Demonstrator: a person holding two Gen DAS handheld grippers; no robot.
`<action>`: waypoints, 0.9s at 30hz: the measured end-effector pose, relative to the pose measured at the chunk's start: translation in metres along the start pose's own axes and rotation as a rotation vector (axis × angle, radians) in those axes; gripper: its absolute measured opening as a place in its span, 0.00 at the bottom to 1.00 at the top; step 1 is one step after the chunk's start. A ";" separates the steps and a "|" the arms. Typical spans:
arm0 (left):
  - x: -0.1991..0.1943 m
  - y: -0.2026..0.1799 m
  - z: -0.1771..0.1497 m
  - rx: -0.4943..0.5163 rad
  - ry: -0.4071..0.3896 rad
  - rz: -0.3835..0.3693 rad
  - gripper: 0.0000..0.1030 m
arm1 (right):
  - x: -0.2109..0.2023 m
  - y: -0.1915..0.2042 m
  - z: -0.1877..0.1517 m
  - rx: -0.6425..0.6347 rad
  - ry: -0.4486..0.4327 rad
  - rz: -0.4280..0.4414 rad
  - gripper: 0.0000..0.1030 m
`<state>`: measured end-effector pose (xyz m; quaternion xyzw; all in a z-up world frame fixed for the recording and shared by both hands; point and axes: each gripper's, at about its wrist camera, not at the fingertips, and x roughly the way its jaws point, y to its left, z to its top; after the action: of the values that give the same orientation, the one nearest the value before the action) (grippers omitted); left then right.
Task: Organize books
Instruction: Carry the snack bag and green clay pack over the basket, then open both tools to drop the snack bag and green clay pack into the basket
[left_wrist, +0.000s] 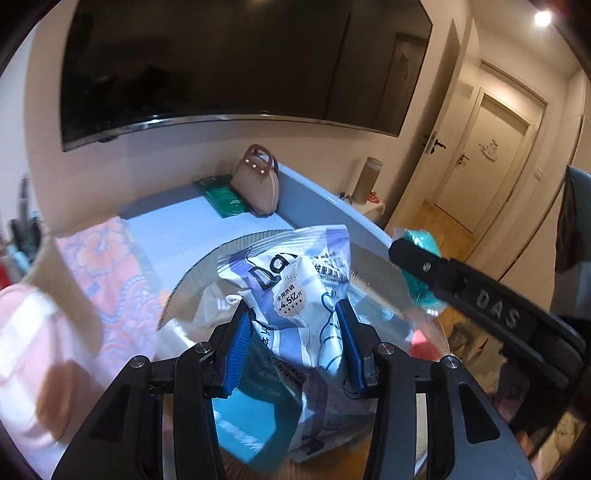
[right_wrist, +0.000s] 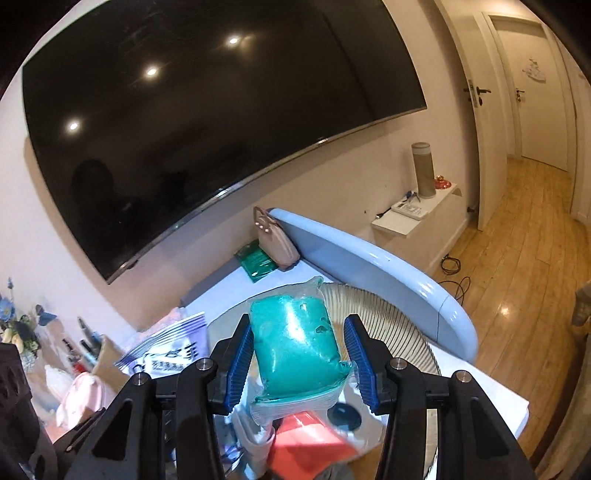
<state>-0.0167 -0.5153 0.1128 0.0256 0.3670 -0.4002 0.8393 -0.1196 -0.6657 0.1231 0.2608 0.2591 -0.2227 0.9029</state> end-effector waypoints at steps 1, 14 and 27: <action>0.004 -0.002 0.002 0.000 -0.001 0.003 0.42 | 0.004 -0.001 0.001 0.002 0.008 0.004 0.52; -0.021 -0.004 0.005 0.029 -0.007 -0.089 0.94 | -0.017 -0.016 0.005 0.046 0.002 0.039 0.66; -0.163 0.050 -0.036 0.026 -0.118 -0.136 0.95 | -0.080 0.033 -0.021 -0.050 0.000 0.068 0.72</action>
<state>-0.0703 -0.3624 0.1772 -0.0123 0.3124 -0.4620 0.8299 -0.1707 -0.6067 0.1659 0.2469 0.2558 -0.1853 0.9161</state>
